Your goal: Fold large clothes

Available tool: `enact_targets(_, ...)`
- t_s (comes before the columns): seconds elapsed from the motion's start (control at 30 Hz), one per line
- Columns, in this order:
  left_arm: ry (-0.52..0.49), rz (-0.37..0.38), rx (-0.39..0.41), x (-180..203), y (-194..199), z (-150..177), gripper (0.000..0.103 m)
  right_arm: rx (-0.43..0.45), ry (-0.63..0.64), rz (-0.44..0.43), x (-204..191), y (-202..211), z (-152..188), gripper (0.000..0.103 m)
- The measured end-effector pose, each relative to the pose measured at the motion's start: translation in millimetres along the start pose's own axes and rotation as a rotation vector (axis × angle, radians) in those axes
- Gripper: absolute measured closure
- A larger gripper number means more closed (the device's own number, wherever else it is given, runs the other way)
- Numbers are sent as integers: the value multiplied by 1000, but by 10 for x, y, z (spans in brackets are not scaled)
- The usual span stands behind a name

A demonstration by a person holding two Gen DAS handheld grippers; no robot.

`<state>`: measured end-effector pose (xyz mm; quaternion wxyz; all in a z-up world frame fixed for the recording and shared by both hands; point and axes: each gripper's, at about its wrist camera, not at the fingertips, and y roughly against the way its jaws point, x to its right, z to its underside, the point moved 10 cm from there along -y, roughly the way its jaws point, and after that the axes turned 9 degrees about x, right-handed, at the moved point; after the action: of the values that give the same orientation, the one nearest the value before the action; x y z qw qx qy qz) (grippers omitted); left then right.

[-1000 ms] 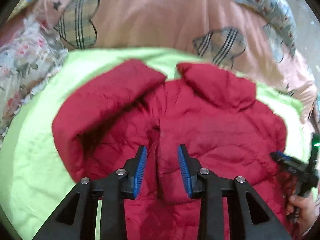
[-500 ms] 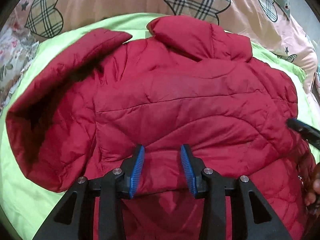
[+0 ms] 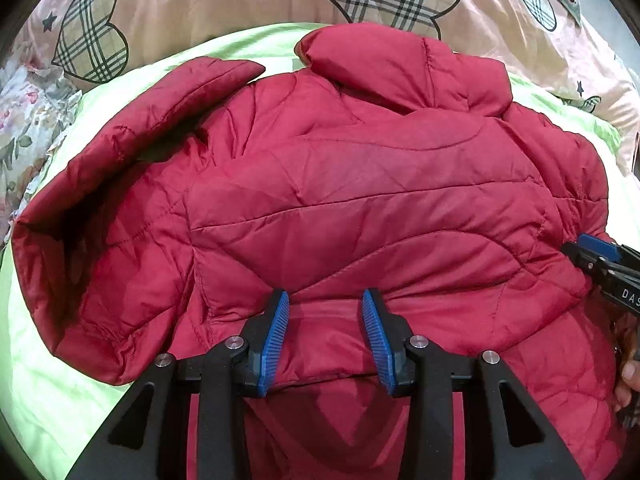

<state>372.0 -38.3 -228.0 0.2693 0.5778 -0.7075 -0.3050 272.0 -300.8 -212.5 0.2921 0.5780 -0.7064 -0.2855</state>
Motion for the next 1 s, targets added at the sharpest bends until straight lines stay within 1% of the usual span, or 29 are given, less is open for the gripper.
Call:
enact_targets(0.1, -5, -15, 3, 4, 75, -20, 63, -1, -27, -19, 10, 47, -23, 48)
enact_targets(0.13, -12, -19, 10, 7, 123, -27, 61, 0, -43, -31, 6, 81, -29, 48)
enact_targets(0.23, -64, -84, 56, -42, 316, -72, 50, 13, -93, -70, 29, 257, -78, 48)
enact_targets(0.27, -74, -101, 70, -68, 371, -92, 49, 21, -104, -80, 31, 317, -104, 47)
enact_targets(0.37, -73, -121, 83, -139, 465, -131, 49, 41, -119, -114, -9, 485, -134, 46)
enact_targets(0.5, -79, -168, 91, -234, 547, -184, 49, 49, -130, -168, -114, 692, -89, 44)
enact_targets(0.6, -90, -195, 96, -275, 575, -233, 48, 49, -133, -193, -171, 799, -29, 44)
enact_targets(0.7, -96, -220, 103, -323, 590, -296, 44, 52, -136, -213, -216, 872, -7, 44)
enact_targets(0.8, -109, -253, 114, -393, 568, -394, 40, 49, -123, -225, -275, 928, 41, 40)
enact_targets(0.9, -115, -296, 127, -499, 532, -526, 34, 41, -117, -240, -326, 951, 81, 39)
enact_targets(0.97, -110, -335, 120, -617, 460, -612, 26, 37, -116, -242, -337, 959, 104, 39)
enact_targets(1.0, -107, -360, 110, -690, 406, -648, 25, 34, -116, -245, -345, 959, 116, 39)
